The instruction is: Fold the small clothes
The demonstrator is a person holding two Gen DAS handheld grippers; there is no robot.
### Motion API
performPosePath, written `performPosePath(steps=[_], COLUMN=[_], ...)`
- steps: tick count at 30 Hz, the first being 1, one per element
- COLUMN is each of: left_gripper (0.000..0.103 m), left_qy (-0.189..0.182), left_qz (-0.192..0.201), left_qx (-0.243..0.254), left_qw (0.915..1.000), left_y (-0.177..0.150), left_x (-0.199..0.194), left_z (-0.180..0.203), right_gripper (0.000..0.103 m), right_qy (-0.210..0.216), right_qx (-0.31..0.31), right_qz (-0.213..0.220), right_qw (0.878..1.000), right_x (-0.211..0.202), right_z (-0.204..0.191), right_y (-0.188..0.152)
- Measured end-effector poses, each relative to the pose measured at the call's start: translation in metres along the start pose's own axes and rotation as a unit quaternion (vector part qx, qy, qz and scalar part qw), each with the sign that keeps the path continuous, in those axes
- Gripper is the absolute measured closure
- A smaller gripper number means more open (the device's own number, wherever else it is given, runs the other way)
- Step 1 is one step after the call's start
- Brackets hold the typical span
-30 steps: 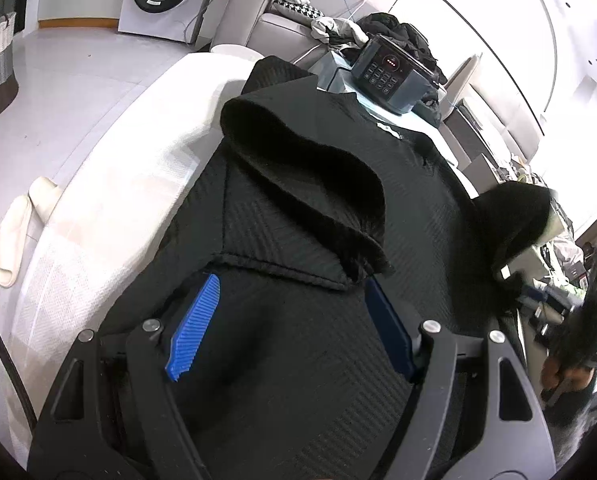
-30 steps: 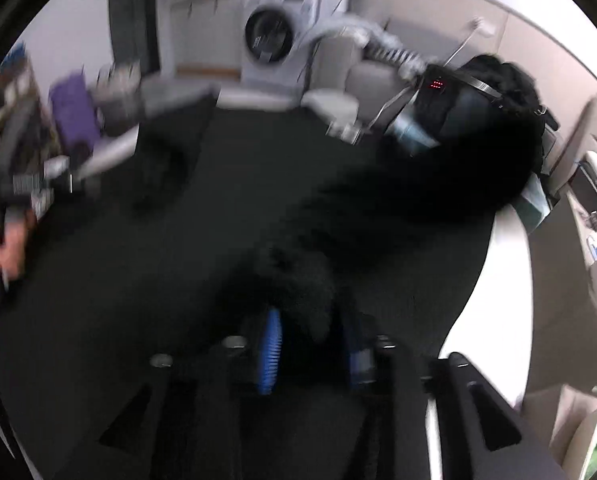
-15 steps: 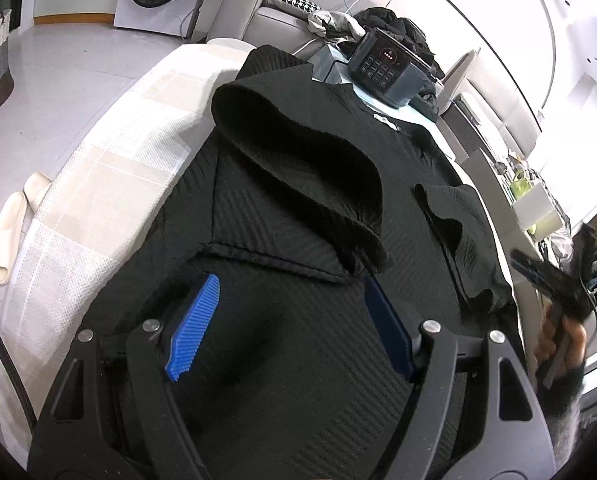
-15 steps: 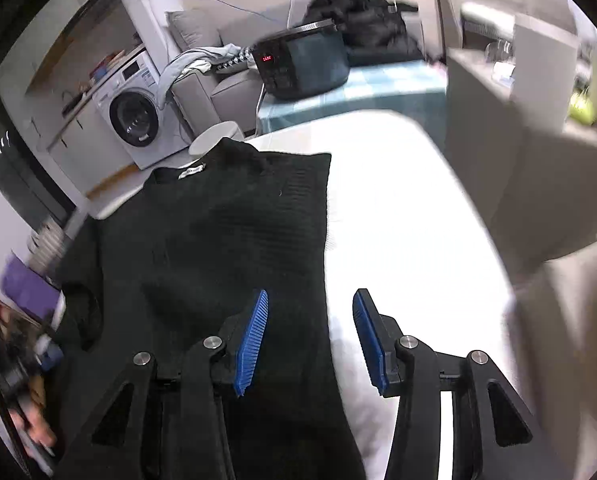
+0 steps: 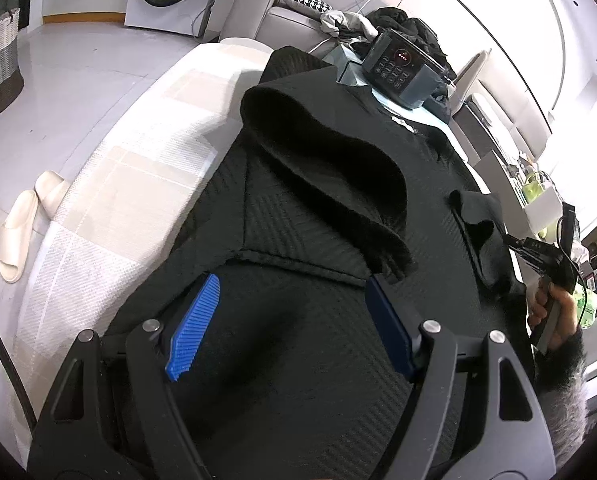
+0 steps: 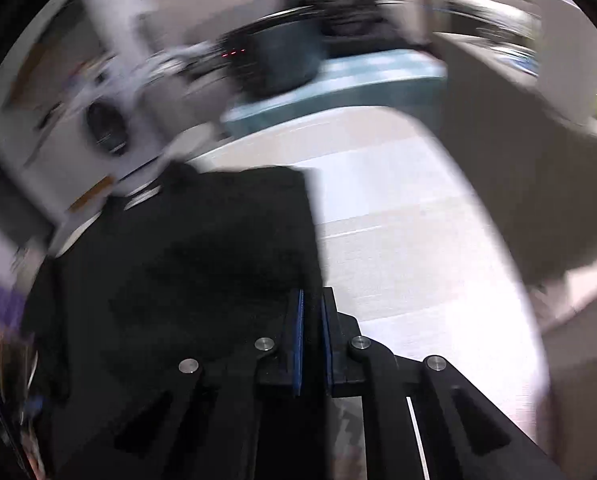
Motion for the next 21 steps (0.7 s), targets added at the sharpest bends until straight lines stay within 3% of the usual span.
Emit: performPosePath(steps=[1,3,5,8,10,15,18,21], left_gripper=[0.03,0.03,0.03,0.03,0.03,0.03,0.029,0.028], left_qy=[0.0,-0.002,-0.003,-0.006,-0.01,-0.014,-0.014,-0.014], left_qz=[0.001,0.003,0.005,0.007,0.007,0.006,0.003,0.004], left_qx=[0.0,-0.003,-0.005,-0.01,-0.015,-0.012,-0.012,-0.009], left_qw=[1.0,1.0,1.0,0.9999,0.9998,0.9998,0.9998,0.9998], left_y=[0.0,0.0,0.0,0.0,-0.002,-0.007,-0.009,-0.009], left_x=[-0.001,-0.003,-0.004,-0.004,-0.005,-0.007,-0.007,-0.006], left_z=[-0.001,-0.002,-0.006,-0.009,-0.01,-0.01,-0.011,-0.007], right_gripper=[0.092,0.074,0.069,0.069,0.069,0.069,0.069,0.069], right_qy=[-0.002,0.017,0.005,0.038,0.055,0.041,0.03,0.024], right_qx=[0.01,0.008,-0.012,-0.067,-0.116,-0.239,-0.283,-0.303], right_qz=[-0.001,-0.004,0.029,0.038,0.006,-0.066,-0.068,-0.066], right_qw=[1.0,1.0,1.0,0.996,0.992,0.968,0.956,0.951], right_x=[-0.004,-0.014,-0.032,-0.047,-0.043,-0.024,-0.034,-0.044], right_z=[0.005,0.003,-0.007,-0.04,-0.064,-0.099,-0.101,-0.103], right_y=[-0.002,-0.007,-0.01,-0.024,-0.044,-0.121,-0.156,-0.167])
Point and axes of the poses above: each gripper's, at about its wrist camera, not at the fingertips, and x roughly the way its jaws point, z to its right, y to its top, the point moved 9 cm from there along x, roughly the way its jaws point, and after that the axes turned 14 degrees about -z, right-handed, at the moved point
